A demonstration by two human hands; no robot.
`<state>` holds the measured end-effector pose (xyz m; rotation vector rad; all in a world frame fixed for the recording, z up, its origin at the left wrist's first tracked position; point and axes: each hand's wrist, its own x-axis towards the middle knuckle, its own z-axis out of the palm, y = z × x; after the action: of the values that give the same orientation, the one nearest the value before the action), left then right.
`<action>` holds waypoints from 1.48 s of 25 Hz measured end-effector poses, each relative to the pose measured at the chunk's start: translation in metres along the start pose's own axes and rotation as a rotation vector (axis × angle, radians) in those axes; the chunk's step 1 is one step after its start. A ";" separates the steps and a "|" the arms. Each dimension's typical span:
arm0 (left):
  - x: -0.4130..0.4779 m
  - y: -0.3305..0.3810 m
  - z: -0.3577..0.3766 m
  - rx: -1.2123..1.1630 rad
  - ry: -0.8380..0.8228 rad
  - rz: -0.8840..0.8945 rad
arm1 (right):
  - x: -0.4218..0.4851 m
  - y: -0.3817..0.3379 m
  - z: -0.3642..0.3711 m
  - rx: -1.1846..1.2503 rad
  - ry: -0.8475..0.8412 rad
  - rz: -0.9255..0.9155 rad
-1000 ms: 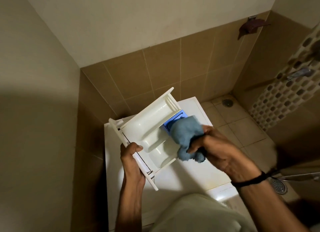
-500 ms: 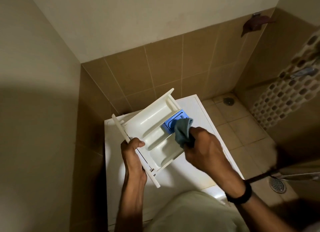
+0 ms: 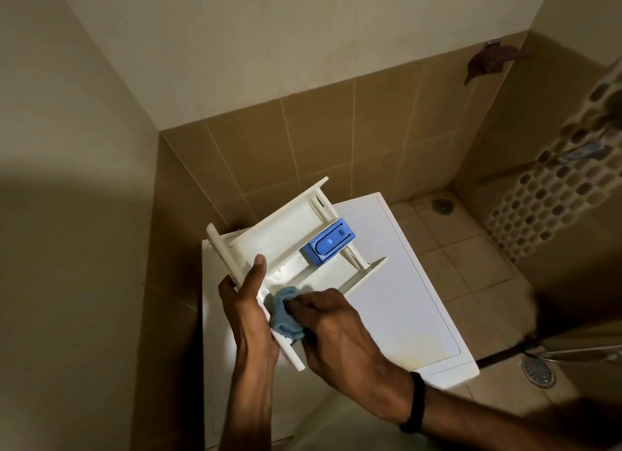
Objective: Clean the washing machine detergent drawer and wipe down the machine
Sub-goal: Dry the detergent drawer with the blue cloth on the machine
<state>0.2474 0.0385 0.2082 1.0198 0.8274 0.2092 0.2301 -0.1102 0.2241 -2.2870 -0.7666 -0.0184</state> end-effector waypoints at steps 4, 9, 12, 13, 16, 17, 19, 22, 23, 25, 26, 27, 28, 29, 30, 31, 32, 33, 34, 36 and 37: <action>-0.013 0.000 0.004 -0.070 -0.079 -0.118 | 0.005 0.011 -0.010 -0.034 0.160 -0.052; -0.005 -0.002 0.002 0.117 -0.031 -0.062 | 0.006 0.025 -0.002 -0.145 -0.107 -0.292; -0.006 0.000 0.000 0.082 -0.020 0.095 | -0.003 0.033 -0.011 -0.040 -0.178 -0.302; -0.007 0.000 0.001 0.070 -0.039 0.093 | -0.001 0.031 -0.015 0.091 -0.137 -0.194; -0.014 0.000 0.008 0.106 -0.072 0.039 | 0.018 0.016 -0.018 0.347 0.009 -0.007; -0.014 -0.001 0.009 0.155 -0.067 0.034 | 0.017 0.012 -0.013 0.272 0.008 -0.034; -0.011 -0.003 0.008 0.211 -0.052 0.079 | 0.005 0.011 -0.003 0.108 -0.069 -0.100; -0.007 -0.008 -0.003 0.196 -0.028 0.142 | -0.015 0.024 -0.010 -0.057 -0.289 -0.223; -0.007 -0.009 -0.005 0.181 -0.024 0.146 | -0.016 0.027 -0.019 -0.012 -0.305 -0.188; -0.010 -0.010 -0.007 0.163 -0.038 0.189 | -0.010 0.026 -0.034 0.111 -0.130 -0.101; -0.011 -0.010 -0.006 0.169 -0.047 0.221 | -0.005 0.027 -0.038 0.121 -0.001 -0.047; -0.013 -0.010 -0.005 0.178 -0.046 0.253 | -0.001 0.028 -0.040 0.093 0.105 0.004; -0.017 -0.010 -0.003 0.191 -0.043 0.288 | 0.004 0.029 -0.037 0.030 0.169 0.053; -0.020 -0.009 0.000 0.204 -0.041 0.334 | 0.008 0.028 -0.033 -0.031 0.204 0.080; -0.023 -0.009 0.002 0.220 -0.045 0.380 | 0.011 0.024 -0.027 -0.075 0.214 0.083; -0.025 -0.009 0.004 0.234 -0.052 0.422 | 0.013 0.022 -0.020 -0.134 0.203 0.054; -0.027 -0.008 0.005 0.253 -0.059 0.459 | 0.013 0.021 -0.010 -0.229 0.160 0.002; -0.028 -0.008 0.006 0.283 -0.064 0.490 | 0.012 0.021 -0.002 -0.337 0.111 -0.040; -0.030 -0.008 0.007 0.316 -0.070 0.515 | 0.011 0.020 0.004 -0.432 0.078 -0.047; -0.033 -0.009 0.008 0.356 -0.055 0.549 | 0.012 0.017 0.010 -0.569 0.040 0.018; -0.034 -0.010 0.008 0.359 -0.035 0.565 | 0.016 0.016 0.011 -0.611 0.026 0.060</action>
<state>0.2274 0.0101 0.2199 1.5826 0.5355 0.5338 0.2496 -0.1037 0.2091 -2.8757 -0.7490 -0.2900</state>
